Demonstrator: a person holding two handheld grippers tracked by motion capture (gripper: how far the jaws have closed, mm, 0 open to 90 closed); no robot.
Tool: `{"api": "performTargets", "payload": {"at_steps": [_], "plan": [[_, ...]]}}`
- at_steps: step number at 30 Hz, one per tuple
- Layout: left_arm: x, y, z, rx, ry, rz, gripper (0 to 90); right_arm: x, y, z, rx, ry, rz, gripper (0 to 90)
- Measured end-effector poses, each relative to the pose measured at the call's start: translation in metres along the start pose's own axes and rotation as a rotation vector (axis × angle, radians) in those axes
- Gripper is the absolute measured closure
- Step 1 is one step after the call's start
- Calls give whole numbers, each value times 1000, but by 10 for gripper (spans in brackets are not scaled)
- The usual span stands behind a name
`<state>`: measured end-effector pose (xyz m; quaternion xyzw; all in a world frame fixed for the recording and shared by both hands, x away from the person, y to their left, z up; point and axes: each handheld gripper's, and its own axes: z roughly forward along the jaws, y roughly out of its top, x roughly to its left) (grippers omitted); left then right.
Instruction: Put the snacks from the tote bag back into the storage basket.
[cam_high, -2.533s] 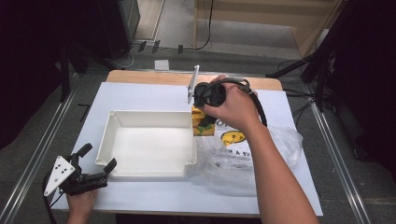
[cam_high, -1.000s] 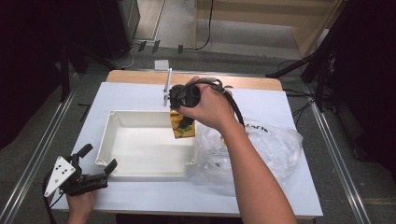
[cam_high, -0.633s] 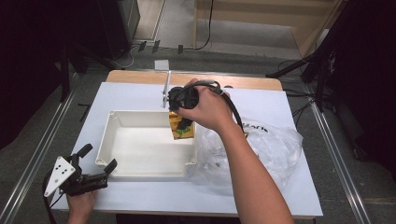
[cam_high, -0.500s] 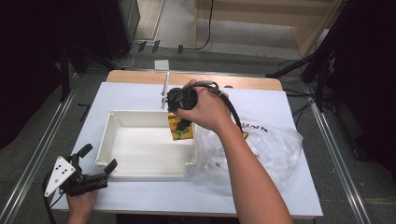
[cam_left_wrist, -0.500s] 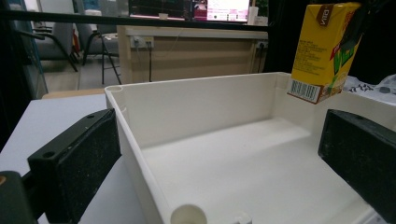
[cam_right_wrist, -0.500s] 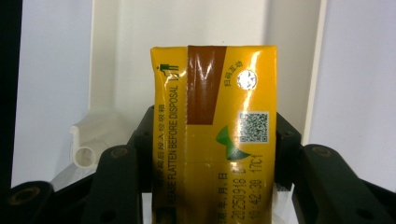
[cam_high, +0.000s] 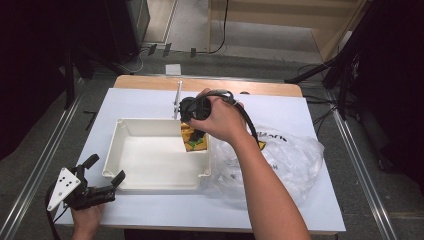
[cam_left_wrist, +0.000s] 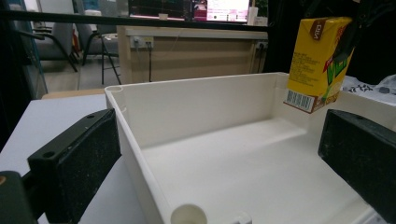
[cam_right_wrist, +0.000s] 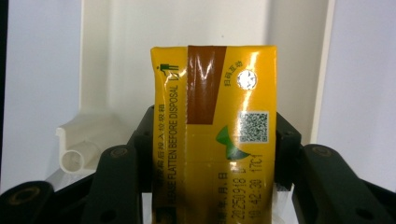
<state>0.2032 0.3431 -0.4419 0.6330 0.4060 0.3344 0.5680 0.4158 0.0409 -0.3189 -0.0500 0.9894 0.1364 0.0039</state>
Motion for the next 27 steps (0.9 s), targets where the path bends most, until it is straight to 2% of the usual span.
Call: {"api": "performTargets", "payload": {"at_steps": [8,14,21,27], "plan": [[-1,0,-1,-9,6,6,0,0,-7,6,-13,-15,23,526],[0,0,-1,-7,13,5,0,0,-10,18,-15,-18,28,526],[-3,-1,-2,1,24,30,0,-2,-16,34,-24,-13,37,525],[-4,-2,-2,3,33,29,0,-1,-19,41,-22,-9,41,523]]}}
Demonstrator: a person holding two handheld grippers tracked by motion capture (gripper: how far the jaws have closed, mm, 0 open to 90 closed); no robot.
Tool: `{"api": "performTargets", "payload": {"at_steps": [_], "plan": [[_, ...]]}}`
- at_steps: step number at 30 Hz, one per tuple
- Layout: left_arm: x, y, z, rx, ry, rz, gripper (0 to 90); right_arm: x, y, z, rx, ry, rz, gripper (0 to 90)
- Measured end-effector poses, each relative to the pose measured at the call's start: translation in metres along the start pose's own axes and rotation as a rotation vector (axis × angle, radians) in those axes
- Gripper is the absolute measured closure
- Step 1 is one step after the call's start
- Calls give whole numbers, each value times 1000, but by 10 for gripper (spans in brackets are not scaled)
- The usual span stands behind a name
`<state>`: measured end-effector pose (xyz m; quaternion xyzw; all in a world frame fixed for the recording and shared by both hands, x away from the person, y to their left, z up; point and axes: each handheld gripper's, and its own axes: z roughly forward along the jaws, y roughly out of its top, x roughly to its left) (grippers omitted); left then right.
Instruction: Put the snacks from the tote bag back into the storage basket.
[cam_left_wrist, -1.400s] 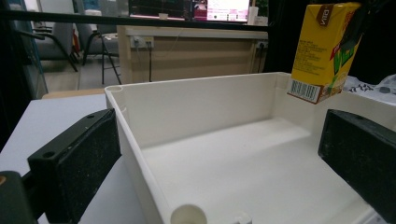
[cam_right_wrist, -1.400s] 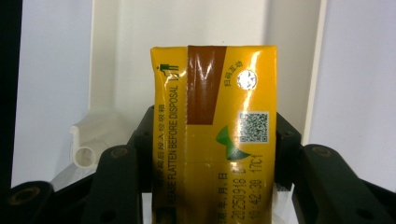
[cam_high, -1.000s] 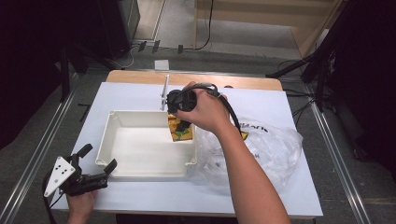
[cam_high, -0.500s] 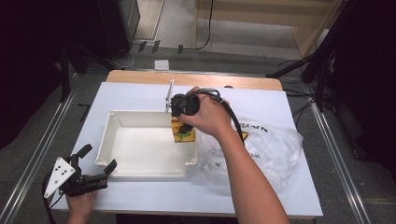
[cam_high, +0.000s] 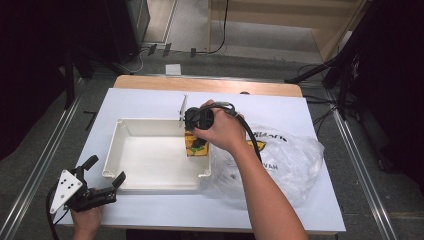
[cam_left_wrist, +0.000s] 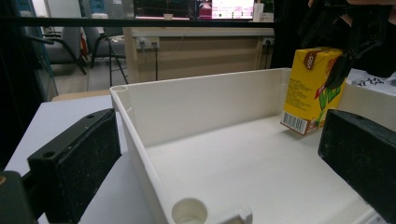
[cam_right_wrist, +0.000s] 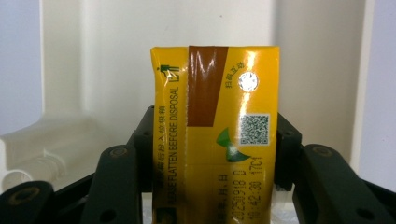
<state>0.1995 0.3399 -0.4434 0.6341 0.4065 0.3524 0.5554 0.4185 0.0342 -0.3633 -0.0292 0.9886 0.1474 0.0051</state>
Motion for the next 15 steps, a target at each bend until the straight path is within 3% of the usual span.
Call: {"api": "performTargets", "payload": {"at_steps": [13,15], "plan": [[1,0,1,11,7,0,0,3,-1,9,54,-39,-3,510],[1,0,1,5,6,-4,0,3,-1,10,30,-43,-2,506]]}}
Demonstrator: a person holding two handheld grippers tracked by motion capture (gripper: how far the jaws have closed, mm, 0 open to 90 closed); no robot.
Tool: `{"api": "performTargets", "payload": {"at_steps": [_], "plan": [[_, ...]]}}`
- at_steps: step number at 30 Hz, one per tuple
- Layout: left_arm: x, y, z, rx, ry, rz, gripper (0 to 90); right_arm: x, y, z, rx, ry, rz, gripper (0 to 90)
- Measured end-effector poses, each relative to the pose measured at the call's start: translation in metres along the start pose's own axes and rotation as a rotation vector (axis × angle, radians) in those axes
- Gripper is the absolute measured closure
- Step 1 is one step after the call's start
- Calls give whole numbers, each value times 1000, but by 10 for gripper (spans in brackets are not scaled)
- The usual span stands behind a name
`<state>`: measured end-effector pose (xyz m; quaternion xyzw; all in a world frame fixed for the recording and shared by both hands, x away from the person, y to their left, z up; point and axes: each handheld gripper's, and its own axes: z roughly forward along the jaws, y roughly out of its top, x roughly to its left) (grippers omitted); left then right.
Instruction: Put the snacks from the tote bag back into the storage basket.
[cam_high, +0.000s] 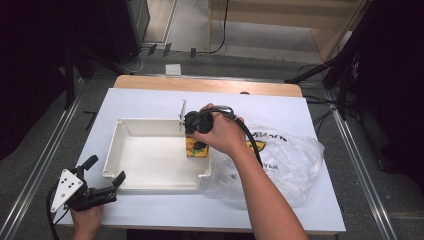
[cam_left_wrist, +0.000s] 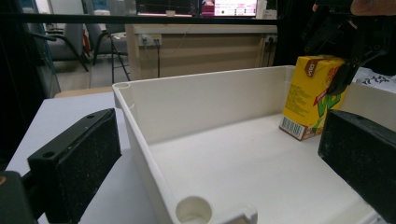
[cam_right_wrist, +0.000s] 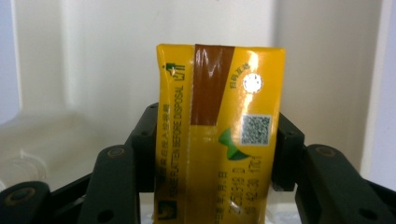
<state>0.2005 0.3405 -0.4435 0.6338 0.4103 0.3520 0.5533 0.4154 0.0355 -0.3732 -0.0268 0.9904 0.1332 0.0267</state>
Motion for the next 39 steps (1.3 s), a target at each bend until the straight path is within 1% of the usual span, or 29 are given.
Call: {"api": "performTargets", "payload": {"at_steps": [2,3,5,6,8,9,10,11,12,13,14,15,16,17,18,19,20,22,23,24,25,26,30,31,33,34,39], "plan": [[0,0,0,2,3,0,0,0,-1,-1,-1,-7,7,493],[0,0,0,3,4,1,0,0,-1,-3,-7,-1,17,461],[0,0,0,5,6,5,0,-2,-4,-8,-41,7,21,379],[0,0,0,5,8,6,0,-2,-6,-11,-62,14,39,336],[0,0,1,5,10,8,0,-4,-11,-16,-128,36,32,247],[-1,0,1,5,10,9,0,-3,-13,-18,-159,33,40,204],[-1,0,1,5,10,11,0,-4,-16,-19,-187,15,43,167],[-1,0,1,8,11,12,0,-4,-19,-22,-202,-9,59,107],[-1,0,1,9,11,13,0,-3,-23,-24,-234,-29,74,57],[-1,0,1,9,11,13,0,-3,-23,-24,-234,-29,74,57],[-1,0,1,9,11,12,0,-3,-30,-28,-289,-22,91,1],[-1,0,1,10,11,12,0,-3,-33,-29,-314,-26,96,0],[-1,0,2,12,13,13,0,-3,-36,-30,-340,-39,93,0],[-1,0,2,12,13,13,0,-3,-36,-30,-340,-39,93,0],[-1,0,2,12,15,13,0,-2,-42,-32,-375,-52,103,0],[-1,0,2,12,14,13,0,-2,-42,-32,-375,-52,103,0],[-1,0,1,11,15,12,0,0,-48,-33,-414,-64,109,0],[-1,0,1,13,15,12,0,0,-51,-33,-421,-67,111,0],[-1,0,2,14,17,12,0,2,-57,-34,-431,-80,126,0],[-1,0,2,14,17,12,0,2,-57,-34,-431,-80,126,0],[-1,0,2,16,18,11,0,2,-62,-35,-445,-85,130,0],[-2,0,2,16,19,12,0,3,-64,-35,-446,-89,132,0],[-2,0,2,18,21,13,0,4,-70,-36,-451,-93,141,0],[-2,0,2,18,21,14,0,5,-75,-37,-464,-90,148,0],[-2,0,2,19,22,14,0,5,-77,-37,-464,-93,148,0],[-2,0,3,19,22,14,0,7,-81,-37,-465,-92,157,0],[-2,0,3,22,24,15,0,9,-91,-36,-471,-96,168,0]]}}
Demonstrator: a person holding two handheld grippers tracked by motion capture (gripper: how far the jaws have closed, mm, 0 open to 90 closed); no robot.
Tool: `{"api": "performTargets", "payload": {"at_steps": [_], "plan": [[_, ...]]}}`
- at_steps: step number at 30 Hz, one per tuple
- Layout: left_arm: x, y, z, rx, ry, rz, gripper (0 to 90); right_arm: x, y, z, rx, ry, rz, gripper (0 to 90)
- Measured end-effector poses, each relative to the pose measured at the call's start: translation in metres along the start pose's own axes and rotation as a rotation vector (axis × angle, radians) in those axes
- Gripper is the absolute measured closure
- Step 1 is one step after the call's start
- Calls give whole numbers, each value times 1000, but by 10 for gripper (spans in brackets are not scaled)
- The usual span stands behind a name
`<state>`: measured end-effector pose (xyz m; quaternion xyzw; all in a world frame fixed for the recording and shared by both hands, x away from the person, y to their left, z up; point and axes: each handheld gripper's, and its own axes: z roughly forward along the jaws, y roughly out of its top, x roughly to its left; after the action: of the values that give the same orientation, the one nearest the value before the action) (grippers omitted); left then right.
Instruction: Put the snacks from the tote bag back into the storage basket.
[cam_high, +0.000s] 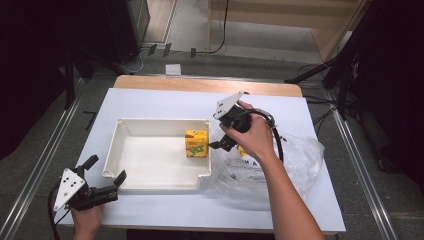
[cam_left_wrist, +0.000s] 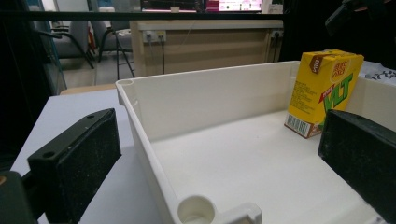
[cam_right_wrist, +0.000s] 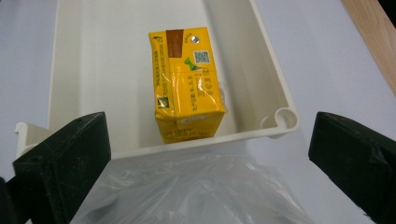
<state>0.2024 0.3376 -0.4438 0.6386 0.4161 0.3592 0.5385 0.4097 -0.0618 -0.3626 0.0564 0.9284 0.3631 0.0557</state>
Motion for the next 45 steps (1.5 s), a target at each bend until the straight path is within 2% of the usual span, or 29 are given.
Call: {"api": "performTargets", "payload": {"at_steps": [34,45], "plan": [[-1,0,1,15,6,8,0,4,-47,-28,-54,-42,74,0],[-2,0,2,14,10,10,0,8,-68,-36,-74,-57,100,0]]}}
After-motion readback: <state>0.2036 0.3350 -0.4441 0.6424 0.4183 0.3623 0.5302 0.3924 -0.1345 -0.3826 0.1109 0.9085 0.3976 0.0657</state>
